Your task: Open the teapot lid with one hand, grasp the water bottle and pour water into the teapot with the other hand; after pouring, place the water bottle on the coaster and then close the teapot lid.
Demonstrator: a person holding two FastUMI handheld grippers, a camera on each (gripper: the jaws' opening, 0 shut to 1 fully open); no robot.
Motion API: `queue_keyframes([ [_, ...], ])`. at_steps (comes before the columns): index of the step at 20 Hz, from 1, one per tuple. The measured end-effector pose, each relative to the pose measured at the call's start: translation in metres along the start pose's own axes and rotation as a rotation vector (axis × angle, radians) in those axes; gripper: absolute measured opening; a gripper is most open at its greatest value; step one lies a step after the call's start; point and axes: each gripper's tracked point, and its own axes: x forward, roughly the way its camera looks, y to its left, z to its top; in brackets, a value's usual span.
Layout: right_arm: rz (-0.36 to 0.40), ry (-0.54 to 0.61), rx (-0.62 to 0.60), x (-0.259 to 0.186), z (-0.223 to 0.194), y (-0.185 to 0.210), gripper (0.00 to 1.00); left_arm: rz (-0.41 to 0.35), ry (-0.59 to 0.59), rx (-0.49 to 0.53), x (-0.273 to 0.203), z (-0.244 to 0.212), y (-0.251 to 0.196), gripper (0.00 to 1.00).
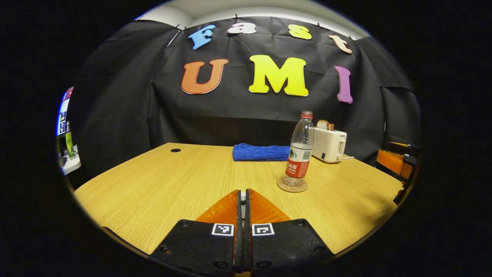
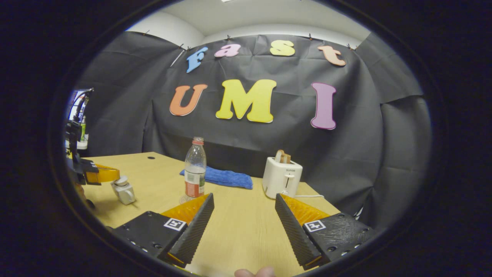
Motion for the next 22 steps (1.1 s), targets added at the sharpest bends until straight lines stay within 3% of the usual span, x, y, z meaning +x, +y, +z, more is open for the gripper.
queue_keyframes([
  [4, 0.004, -0.002, -0.001, -0.001, -0.001, 0.001, 0.93, 0.017, 0.003, -0.005, -0.001, -0.001, 0.001, 0.04],
  [14, -0.008, -0.029, 0.000, -0.010, 0.004, -0.001, 0.98, 0.048, 0.028, 0.001, 0.001, -0.003, 0.003, 0.10],
  [15, -0.009, -0.030, 0.000, -0.011, 0.004, -0.002, 0.98, 0.052, 0.036, -0.002, 0.002, -0.004, 0.003, 0.19],
  [18, -0.017, -0.035, -0.001, -0.013, 0.006, -0.003, 0.95, 0.070, 0.022, -0.010, 0.002, 0.001, 0.007, 0.31],
  [20, -0.020, -0.040, 0.004, -0.016, 0.007, -0.004, 0.93, 0.080, -0.019, -0.026, -0.003, 0.013, 0.007, 0.55],
  [21, -0.022, -0.040, 0.009, -0.016, 0.008, -0.004, 0.94, 0.089, -0.044, -0.034, -0.006, 0.021, 0.008, 0.85],
  [22, -0.025, -0.042, 0.017, -0.018, 0.007, -0.005, 0.94, 0.101, -0.068, -0.036, -0.011, 0.030, 0.010, 0.90],
])
